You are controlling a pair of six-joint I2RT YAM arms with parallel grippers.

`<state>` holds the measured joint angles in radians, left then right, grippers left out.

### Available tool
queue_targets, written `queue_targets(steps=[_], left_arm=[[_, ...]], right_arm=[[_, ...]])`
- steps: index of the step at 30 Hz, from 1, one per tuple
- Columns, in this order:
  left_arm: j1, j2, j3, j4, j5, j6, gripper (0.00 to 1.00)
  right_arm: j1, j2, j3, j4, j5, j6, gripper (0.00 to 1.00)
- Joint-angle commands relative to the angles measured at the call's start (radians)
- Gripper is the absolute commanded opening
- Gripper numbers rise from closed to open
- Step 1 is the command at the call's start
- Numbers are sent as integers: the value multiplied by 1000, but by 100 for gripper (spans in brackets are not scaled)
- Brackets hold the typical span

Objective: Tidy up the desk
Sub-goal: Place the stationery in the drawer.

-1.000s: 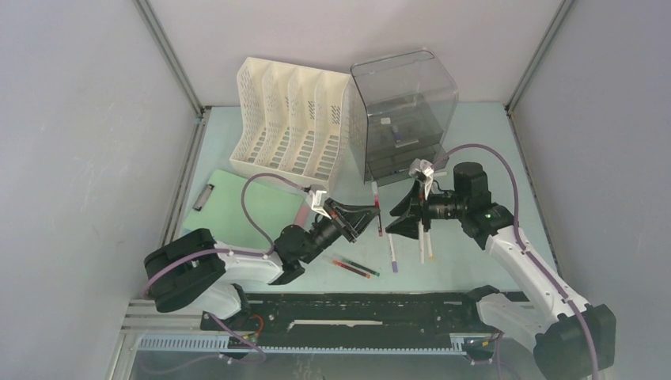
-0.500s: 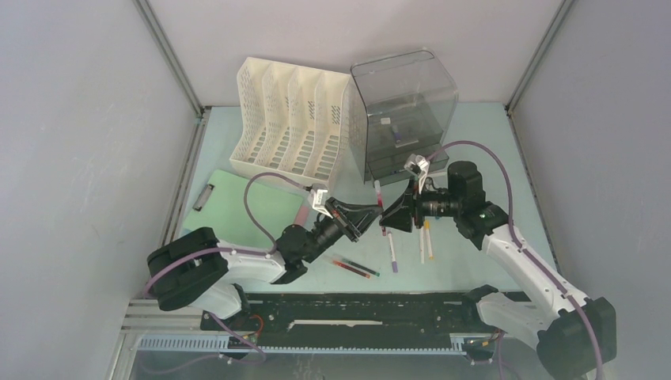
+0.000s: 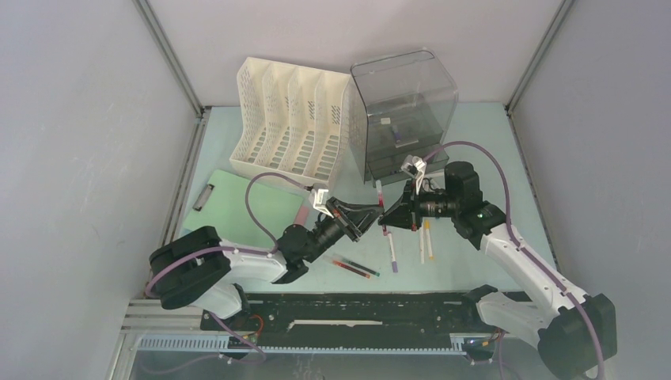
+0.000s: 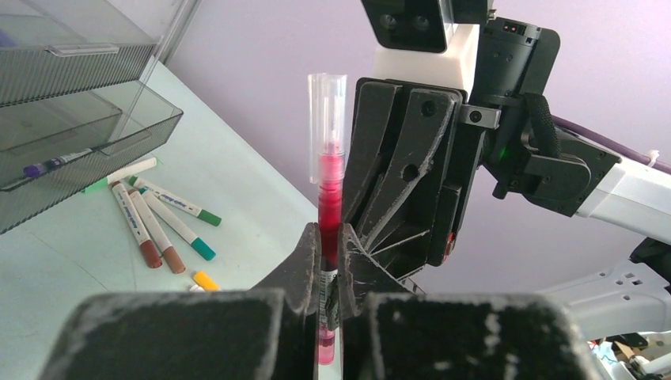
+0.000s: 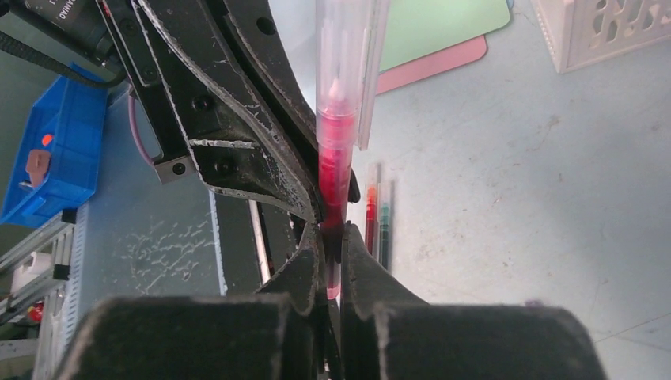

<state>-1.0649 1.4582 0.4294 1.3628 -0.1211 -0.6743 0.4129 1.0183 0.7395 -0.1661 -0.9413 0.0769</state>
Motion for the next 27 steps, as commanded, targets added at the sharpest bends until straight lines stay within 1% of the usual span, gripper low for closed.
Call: queue_targets(steps=[1, 2, 4, 7, 14, 16, 17, 20, 23, 27], left_arm=[[-6, 5, 36, 37, 23, -6, 8], [-6, 4, 35, 36, 23, -4, 10], [-6, 0, 29, 37, 17, -4, 23], [-6, -11, 16, 37, 0, -3, 40], [-2, -53, -31, 37, -25, 22, 67], [0, -71, -49, 37, -29, 33, 77], [2, -81, -59, 37, -28, 40, 84], [10, -108, -85, 35, -3, 58, 98], [28, -125, -108, 34, 49, 62, 100], [89, -130, -129, 34, 190, 9, 100]], right_arm=[[10, -3, 3, 30, -7, -6, 0], [10, -4, 3, 30, -8, -8, 0], [11, -5, 3, 27, -8, -15, 0], [13, -8, 2, 24, -10, -28, 0], [12, -16, 3, 8, -14, -68, 0], [12, -17, 3, 3, -13, -75, 0], [12, -18, 3, -1, -15, -88, 0], [12, -25, 3, -14, -22, -127, 0], [6, -31, 3, -40, -42, -179, 0], [-18, -43, 20, -173, -111, -397, 0]])
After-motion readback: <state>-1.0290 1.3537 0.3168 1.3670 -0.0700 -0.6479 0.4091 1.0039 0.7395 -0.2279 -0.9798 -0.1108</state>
